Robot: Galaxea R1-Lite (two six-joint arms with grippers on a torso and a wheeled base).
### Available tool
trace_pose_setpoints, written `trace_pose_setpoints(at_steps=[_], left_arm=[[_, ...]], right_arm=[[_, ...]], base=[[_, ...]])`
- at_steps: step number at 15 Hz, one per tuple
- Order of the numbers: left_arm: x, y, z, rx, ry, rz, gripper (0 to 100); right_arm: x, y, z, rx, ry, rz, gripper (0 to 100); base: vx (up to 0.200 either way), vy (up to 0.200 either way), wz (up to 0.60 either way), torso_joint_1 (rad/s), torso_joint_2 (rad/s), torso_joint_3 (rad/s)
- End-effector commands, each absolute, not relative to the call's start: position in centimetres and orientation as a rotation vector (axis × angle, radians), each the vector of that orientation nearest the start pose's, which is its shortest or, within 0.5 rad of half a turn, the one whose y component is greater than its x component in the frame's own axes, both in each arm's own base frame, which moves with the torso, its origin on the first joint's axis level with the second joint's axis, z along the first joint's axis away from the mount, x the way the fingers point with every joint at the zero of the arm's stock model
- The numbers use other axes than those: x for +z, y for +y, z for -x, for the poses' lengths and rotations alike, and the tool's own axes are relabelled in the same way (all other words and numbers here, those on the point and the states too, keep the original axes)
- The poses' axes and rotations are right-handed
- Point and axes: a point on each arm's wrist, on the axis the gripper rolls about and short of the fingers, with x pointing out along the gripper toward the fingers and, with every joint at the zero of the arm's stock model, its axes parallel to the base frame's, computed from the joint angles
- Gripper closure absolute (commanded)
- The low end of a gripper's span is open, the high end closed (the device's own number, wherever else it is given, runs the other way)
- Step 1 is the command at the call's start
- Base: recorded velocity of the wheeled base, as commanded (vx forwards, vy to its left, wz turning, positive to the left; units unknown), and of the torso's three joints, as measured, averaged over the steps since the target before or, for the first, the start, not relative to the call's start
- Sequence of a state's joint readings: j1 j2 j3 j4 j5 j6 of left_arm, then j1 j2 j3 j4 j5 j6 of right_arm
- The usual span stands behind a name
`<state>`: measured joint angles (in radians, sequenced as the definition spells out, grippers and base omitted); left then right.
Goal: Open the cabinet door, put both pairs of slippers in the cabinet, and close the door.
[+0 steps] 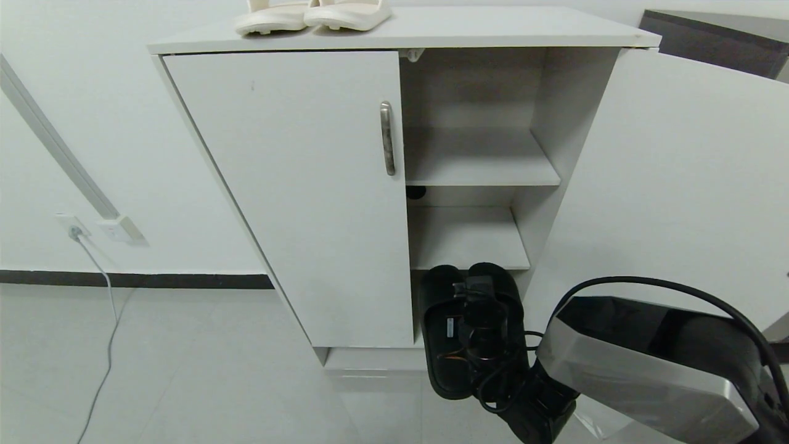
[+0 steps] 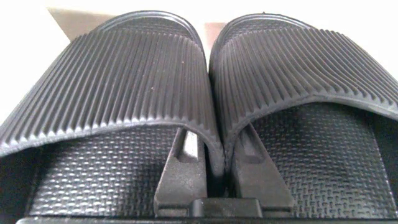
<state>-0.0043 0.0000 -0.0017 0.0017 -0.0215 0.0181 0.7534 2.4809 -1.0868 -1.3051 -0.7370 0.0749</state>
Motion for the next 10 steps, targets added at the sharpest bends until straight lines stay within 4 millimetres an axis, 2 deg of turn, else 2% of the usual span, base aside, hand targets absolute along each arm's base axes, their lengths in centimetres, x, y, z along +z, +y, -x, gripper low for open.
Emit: trace_pose_setpoints(at_steps=[1, 8, 10], left_arm=[[7.58, -0.04, 2.28, -0.026, 0.001, -0.018, 100], [7.58, -0.04, 2.28, -0.026, 0.001, -0.018, 100], [7.58, -0.04, 2.28, -0.026, 0.001, -0.017, 100]], right_arm=[[0.57, 28.54, -33.34, 0.005, 0.058, 0.016, 100], [0.60, 27.81, -34.14, -0.019, 0.055, 0.015, 100], [0.63, 27.73, -34.25, -0.022, 0.054, 0.014, 100]], base=[[0.000, 0.000, 0.00, 0.000, 0.00, 0.000], [0.000, 0.000, 0.00, 0.000, 0.00, 0.000], [0.200, 0.000, 0.00, 0.002, 0.00, 0.000]])
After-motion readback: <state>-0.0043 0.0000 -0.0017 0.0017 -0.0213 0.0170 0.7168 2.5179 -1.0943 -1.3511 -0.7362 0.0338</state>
